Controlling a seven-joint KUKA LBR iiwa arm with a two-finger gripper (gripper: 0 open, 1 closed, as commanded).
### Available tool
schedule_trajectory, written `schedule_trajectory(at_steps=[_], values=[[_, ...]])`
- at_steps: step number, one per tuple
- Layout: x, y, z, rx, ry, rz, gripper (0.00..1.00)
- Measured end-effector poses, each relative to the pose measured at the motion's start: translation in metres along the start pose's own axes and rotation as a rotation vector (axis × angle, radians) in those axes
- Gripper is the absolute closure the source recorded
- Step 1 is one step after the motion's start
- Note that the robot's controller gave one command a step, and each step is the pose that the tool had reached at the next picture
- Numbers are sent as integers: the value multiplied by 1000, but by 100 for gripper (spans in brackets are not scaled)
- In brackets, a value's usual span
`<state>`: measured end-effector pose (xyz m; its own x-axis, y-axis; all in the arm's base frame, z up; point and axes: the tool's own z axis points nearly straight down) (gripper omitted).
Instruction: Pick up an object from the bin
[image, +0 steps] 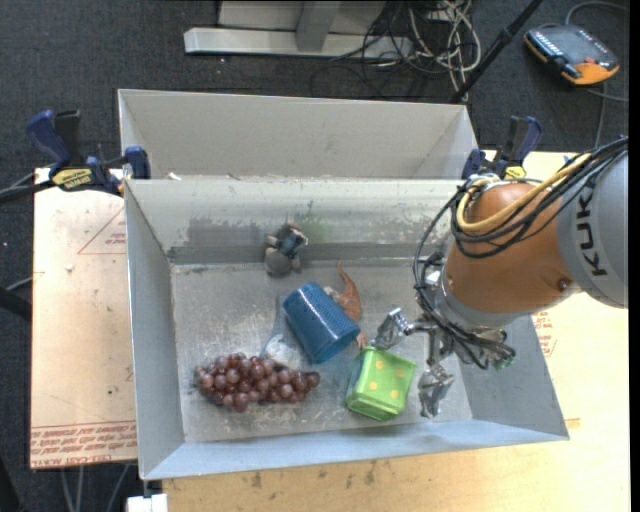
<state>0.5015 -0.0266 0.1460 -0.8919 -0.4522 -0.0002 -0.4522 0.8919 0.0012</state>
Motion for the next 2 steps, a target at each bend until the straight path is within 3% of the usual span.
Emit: schedule_trajectory(at_steps=[1, 2], values=[[3, -6, 35, 4, -9, -41, 0], [5, 10, 64, 5, -9, 141, 0]])
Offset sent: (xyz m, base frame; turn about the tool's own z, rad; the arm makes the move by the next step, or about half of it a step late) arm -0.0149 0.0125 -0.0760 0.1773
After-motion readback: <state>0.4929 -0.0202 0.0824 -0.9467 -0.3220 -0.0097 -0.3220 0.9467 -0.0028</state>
